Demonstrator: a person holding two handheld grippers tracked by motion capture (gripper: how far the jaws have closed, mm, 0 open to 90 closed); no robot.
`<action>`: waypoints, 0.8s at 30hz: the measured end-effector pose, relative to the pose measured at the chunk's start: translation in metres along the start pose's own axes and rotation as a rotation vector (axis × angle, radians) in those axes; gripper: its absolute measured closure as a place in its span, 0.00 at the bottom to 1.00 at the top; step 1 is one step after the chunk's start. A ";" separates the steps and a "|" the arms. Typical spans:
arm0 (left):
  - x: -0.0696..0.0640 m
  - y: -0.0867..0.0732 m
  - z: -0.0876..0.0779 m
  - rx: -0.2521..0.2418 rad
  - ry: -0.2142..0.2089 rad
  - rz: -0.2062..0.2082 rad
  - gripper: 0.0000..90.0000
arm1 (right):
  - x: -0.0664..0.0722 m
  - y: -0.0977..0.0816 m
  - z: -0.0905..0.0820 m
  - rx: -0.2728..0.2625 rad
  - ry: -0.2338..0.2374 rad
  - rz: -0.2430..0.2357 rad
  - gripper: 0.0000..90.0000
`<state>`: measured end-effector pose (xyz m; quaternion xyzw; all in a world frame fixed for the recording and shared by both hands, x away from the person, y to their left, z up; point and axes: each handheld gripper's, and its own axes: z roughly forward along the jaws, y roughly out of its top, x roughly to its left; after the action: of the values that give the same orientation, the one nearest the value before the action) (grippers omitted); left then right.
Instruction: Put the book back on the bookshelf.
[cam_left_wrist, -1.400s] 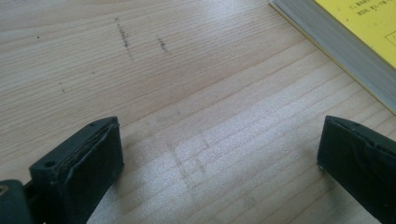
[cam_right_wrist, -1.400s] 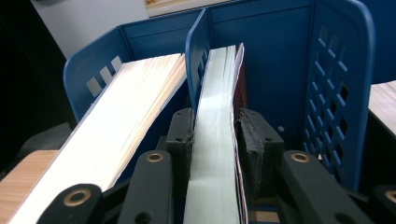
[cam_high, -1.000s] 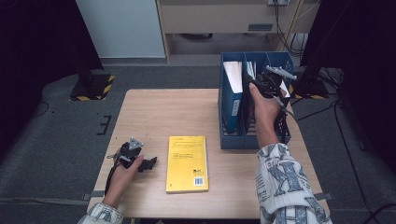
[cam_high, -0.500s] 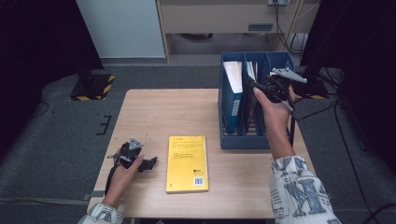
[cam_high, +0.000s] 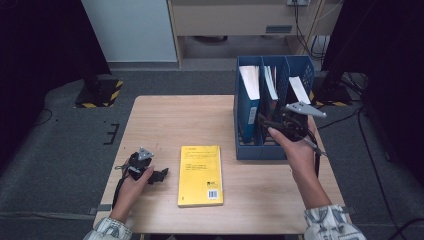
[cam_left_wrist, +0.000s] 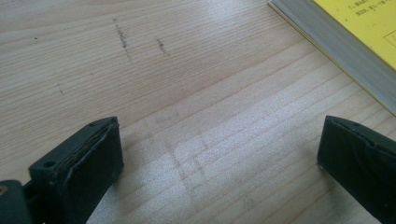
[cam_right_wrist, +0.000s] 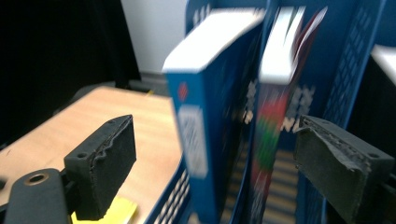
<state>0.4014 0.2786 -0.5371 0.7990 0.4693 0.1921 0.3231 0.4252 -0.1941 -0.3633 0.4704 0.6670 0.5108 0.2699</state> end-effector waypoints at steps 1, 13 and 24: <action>0.000 0.000 0.000 0.000 0.000 0.000 0.00 | 0.004 -0.008 -0.003 -0.003 0.009 -0.002 0.14; 0.003 0.001 0.002 -0.001 -0.006 0.002 0.00 | 0.036 -0.068 -0.005 0.036 0.133 0.011 0.15; 0.001 0.002 -0.001 -0.017 -0.029 -0.025 0.02 | 0.077 -0.113 0.014 0.142 0.222 -0.062 0.24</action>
<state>0.4029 0.2794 -0.5352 0.7931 0.4727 0.1806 0.3390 0.3655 -0.1230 -0.4640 0.4081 0.7416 0.5025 0.1761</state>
